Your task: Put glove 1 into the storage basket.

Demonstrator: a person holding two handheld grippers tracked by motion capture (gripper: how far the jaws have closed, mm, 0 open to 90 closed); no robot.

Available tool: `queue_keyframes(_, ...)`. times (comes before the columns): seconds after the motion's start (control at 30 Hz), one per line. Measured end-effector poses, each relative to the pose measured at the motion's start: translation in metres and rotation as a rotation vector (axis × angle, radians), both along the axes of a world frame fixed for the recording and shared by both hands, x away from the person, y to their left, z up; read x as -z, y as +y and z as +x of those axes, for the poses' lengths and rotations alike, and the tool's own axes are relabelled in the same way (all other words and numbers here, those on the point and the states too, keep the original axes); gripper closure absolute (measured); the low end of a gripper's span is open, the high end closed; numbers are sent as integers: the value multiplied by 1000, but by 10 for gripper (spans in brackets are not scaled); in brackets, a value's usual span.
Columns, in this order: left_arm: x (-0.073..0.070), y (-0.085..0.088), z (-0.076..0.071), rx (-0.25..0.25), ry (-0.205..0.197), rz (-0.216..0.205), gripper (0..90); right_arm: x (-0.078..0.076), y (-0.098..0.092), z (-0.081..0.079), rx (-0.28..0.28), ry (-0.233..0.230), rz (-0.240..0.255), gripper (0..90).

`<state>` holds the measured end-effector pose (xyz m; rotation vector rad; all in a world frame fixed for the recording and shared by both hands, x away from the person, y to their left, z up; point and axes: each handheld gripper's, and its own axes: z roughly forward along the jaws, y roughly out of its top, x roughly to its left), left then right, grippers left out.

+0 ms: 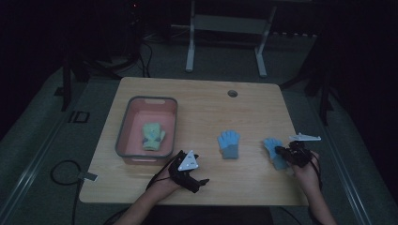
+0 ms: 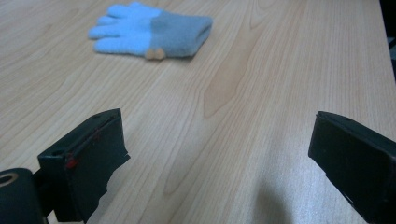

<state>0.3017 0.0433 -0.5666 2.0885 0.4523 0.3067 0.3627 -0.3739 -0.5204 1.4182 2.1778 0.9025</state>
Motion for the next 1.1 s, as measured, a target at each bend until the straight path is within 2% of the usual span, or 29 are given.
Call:
queue_keyframes(0.17,1,-1,-1,2,-3,8,42,-20,31,-4,29,-60,31,853)
queue_keyframes(0.23,1,-1,-1,9,-5,11,42,-22,37,-3,40,-68,27,853)
queue_keyframes(0.27,1,-1,-1,10,-7,10,43,-22,47,0,64,-78,32,853)
queue_keyframes(0.37,1,-1,-2,10,-13,15,42,-21,58,4,106,-78,45,852)
queue_keyframes(0.4,1,-1,-2,10,-14,14,42,-20,59,6,128,-75,72,853)
queue_keyframes(0.43,1,-1,-2,9,-15,17,42,-19,61,7,147,-68,93,852)
queue_keyframes(0.6,1,-2,-2,8,-10,15,42,-6,76,12,205,-65,39,852)
queue_keyframes(0.83,1,-2,-2,15,-13,11,42,21,81,23,266,-18,14,811)
queue_keyframes(0.9,1,-2,-3,15,-15,10,42,27,80,26,267,4,21,781)
queue_keyframes(0.93,1,-2,-3,15,-15,11,42,29,81,26,266,1,15,772)
queue_keyframes(1.1,1,-2,-3,13,-11,13,43,25,81,27,252,1,5,735)
